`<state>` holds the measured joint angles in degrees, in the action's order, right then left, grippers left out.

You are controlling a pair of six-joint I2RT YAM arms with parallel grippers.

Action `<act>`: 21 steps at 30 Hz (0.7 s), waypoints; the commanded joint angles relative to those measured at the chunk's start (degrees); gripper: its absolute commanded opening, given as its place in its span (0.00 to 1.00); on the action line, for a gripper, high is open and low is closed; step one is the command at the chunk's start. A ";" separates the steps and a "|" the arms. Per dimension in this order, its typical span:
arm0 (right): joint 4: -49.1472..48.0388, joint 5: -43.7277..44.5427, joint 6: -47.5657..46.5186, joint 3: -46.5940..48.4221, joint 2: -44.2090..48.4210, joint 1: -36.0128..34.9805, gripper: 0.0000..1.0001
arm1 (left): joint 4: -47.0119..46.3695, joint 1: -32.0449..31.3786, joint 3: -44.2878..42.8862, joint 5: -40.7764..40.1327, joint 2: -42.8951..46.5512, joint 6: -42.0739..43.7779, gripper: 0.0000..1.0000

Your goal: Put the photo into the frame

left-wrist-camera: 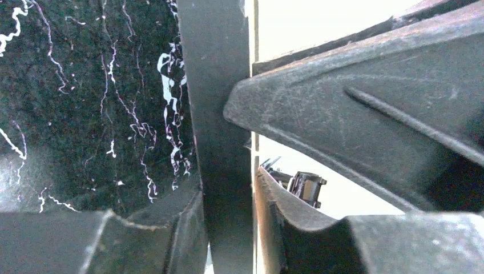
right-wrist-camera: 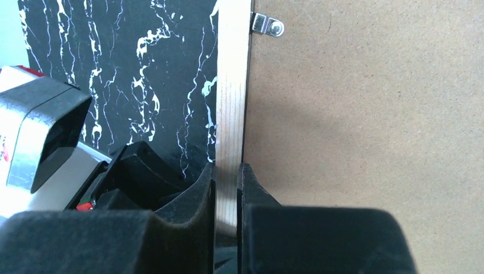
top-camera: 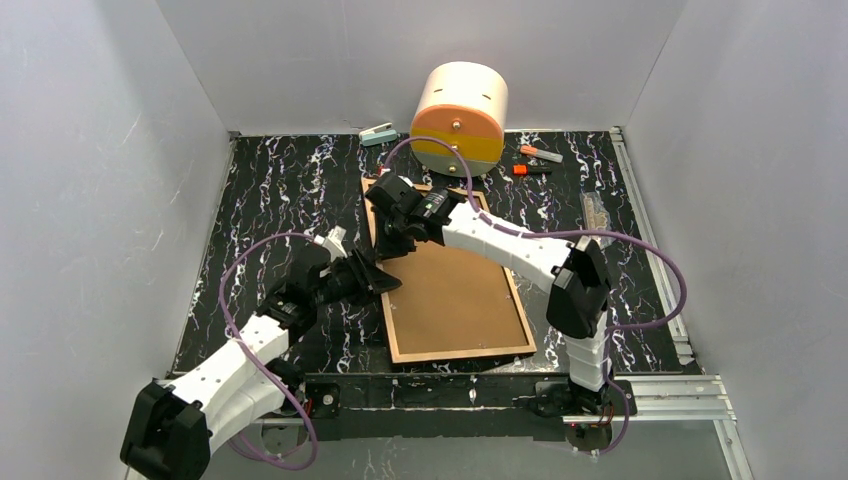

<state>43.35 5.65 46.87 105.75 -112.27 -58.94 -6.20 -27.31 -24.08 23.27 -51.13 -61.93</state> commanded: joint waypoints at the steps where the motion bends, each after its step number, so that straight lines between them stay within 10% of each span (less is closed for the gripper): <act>1: -4.58 -2.32 1.73 -0.76 5.40 0.57 0.04 | -5.28 0.15 0.63 5.16 1.41 -4.38 0.24; 4: -4.39 -1.13 1.00 -0.41 5.77 0.72 0.15 | -1.80 0.15 -0.37 4.39 1.35 -2.49 0.12; 9: -5.34 5.85 -3.54 -1.44 8.49 0.81 0.65 | 9.63 0.24 -7.64 0.17 1.08 3.96 0.00; 21: -12.70 13.12 -8.99 -10.22 26.54 6.21 0.79 | 55.69 0.24 -47.72 -25.39 -11.39 31.78 0.00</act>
<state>35.05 14.57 40.05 100.44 -92.73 -52.95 34.11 -27.24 -60.99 12.16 -59.86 -45.15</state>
